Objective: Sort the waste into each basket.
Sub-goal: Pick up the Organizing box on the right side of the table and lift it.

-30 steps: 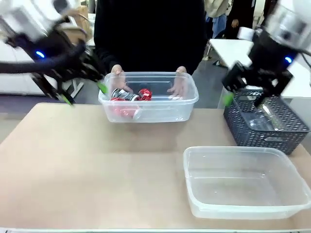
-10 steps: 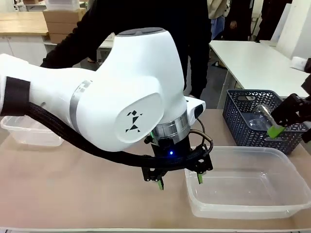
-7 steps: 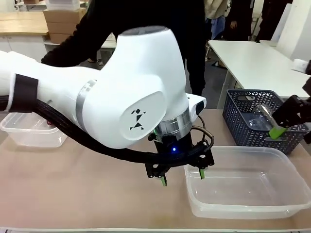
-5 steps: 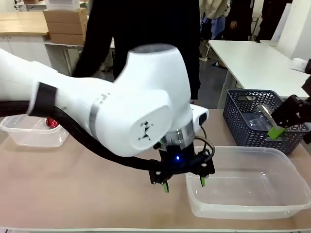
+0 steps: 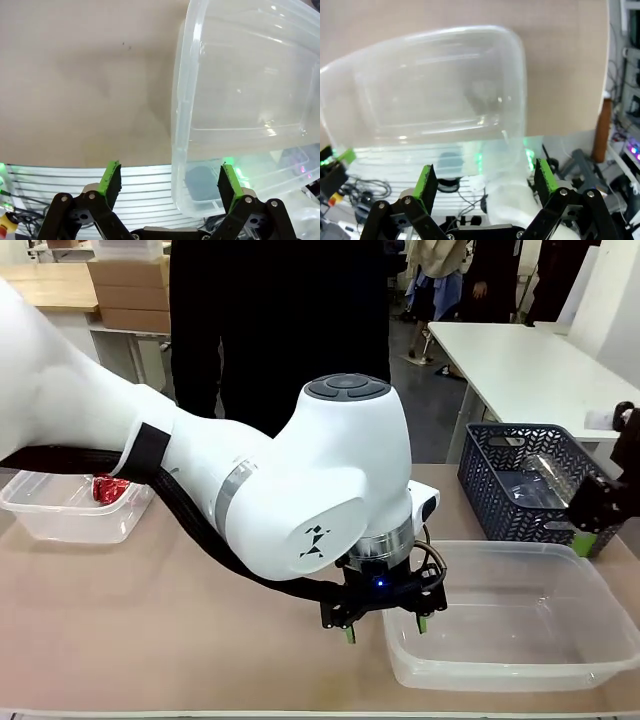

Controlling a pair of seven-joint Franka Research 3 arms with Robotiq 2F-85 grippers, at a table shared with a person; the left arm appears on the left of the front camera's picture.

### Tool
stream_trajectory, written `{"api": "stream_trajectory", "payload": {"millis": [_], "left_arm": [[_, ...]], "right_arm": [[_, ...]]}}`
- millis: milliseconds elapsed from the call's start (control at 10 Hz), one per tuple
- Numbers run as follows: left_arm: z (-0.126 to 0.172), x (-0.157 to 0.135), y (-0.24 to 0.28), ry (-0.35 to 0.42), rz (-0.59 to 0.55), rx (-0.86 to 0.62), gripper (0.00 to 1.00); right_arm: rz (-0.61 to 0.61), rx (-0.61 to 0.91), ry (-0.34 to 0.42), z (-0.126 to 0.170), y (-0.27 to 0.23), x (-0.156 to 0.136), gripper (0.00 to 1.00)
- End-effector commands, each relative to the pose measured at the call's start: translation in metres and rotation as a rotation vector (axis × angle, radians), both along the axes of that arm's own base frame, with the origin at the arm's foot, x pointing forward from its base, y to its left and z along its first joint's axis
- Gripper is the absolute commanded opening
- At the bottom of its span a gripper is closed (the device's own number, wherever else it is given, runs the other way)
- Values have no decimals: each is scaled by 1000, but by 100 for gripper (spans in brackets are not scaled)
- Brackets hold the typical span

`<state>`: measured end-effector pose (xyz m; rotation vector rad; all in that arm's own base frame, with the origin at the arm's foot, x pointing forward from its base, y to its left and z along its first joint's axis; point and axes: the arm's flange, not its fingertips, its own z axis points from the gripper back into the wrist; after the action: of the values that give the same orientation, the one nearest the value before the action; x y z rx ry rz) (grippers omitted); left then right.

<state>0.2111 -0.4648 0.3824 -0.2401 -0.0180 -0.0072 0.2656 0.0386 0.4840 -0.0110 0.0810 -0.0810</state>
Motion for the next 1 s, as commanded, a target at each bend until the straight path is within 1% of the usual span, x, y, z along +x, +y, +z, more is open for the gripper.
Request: {"api": "stream_trajectory", "payload": {"millis": [0,100,200,300,400,500,600,700,800,900], "left_arm": [[-5,5,-14,-22,38,42,100],[0,9,-12,23,61,95,100],[-2,2,-1,-5,6,10,100],[-4,5,1,5,20,37,100],[0,8,-3,-24,14,26,100],[-2,11,-10,-39,10,24,100],[-4,16,-19,-36,-6,24,100],[-6,18,-25,-60,-6,40,100],[-9,22,-27,-58,-12,49,100],[-12,26,-26,-69,3,67,100]], "right_arm": [[-79,-28,-22,-91,-28,-39,100],[0,0,0,0,0,0,100],[0,0,0,0,0,0,100],[-30,-14,16,-10,-11,11,100],[124,-31,-33,-33,-22,28,100],[161,-11,22,-65,-38,32,100],[210,30,54,-90,-47,29,100],[218,67,54,-105,-49,28,100],[209,114,70,-121,-44,28,100],[211,109,91,-131,-38,25,100]]}}
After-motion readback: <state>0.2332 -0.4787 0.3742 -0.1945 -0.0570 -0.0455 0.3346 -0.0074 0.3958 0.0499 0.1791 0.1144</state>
